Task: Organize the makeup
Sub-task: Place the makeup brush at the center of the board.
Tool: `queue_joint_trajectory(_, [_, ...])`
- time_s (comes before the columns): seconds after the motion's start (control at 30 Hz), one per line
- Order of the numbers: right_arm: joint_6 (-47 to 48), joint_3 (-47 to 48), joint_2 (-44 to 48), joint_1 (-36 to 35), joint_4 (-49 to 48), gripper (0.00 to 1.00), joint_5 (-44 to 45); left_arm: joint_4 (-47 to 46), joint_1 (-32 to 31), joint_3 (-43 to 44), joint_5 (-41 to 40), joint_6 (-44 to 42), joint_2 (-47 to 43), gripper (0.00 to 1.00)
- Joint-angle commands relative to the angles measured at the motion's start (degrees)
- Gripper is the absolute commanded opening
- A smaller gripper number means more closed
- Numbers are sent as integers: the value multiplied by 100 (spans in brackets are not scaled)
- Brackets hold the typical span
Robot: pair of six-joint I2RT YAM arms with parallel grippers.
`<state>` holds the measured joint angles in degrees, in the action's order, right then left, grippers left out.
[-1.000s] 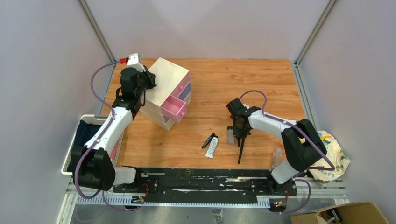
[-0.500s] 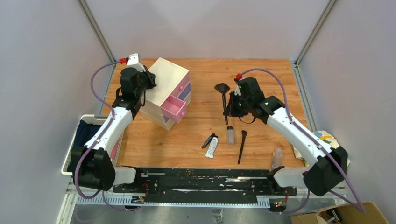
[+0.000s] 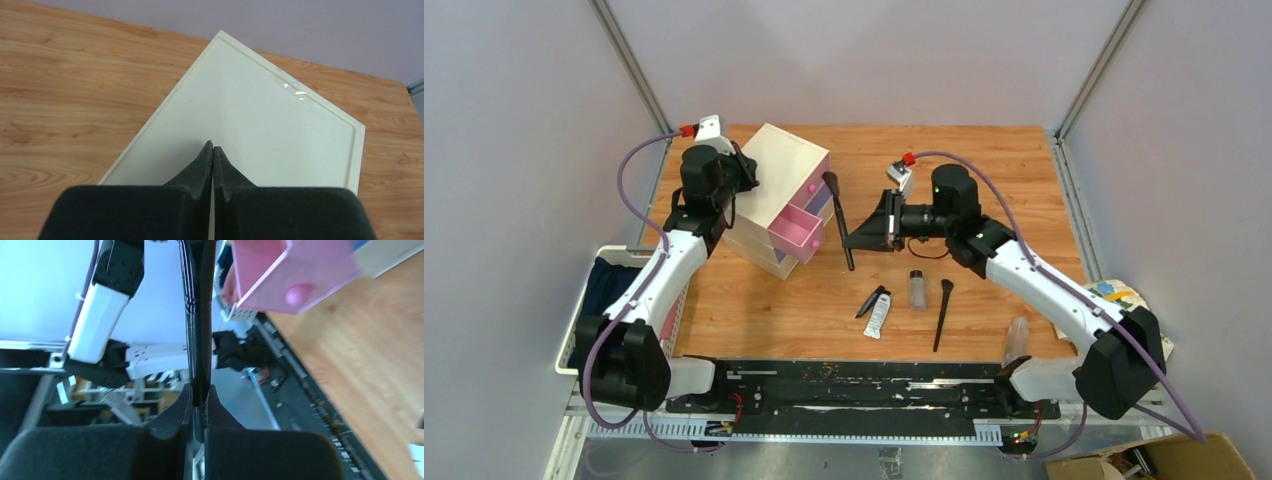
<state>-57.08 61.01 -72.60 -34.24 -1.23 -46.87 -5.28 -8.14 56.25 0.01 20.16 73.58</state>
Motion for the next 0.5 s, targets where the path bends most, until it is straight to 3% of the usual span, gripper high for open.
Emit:
queue_joint_trajectory(0.0, [-1731, -362, -75, -375, -1999, 0, -632, 501, -56, 5, 27, 25, -84, 0])
queue_joint_trajectory(0.17, [-2518, -491, -210, -776, -3054, 0, -471, 501, -56, -8, 60, 84, -167, 0])
queue_joint_trajectory(0.27, [-2476, -442, -180, -926, -3024, 0, -316, 684, -56, -17, 22, 50, -237, 0])
queue_joint_trajectory(0.33, [-1782, -121, -81, -935, -2036, 0, -153, 732, -56, -22, 8, 33, -292, 0])
queue_joint_trajectory(0.47, [693, 1316, -136, -935, 1714, 0, 985, 746, -56, -18, 24, 54, -341, 0])
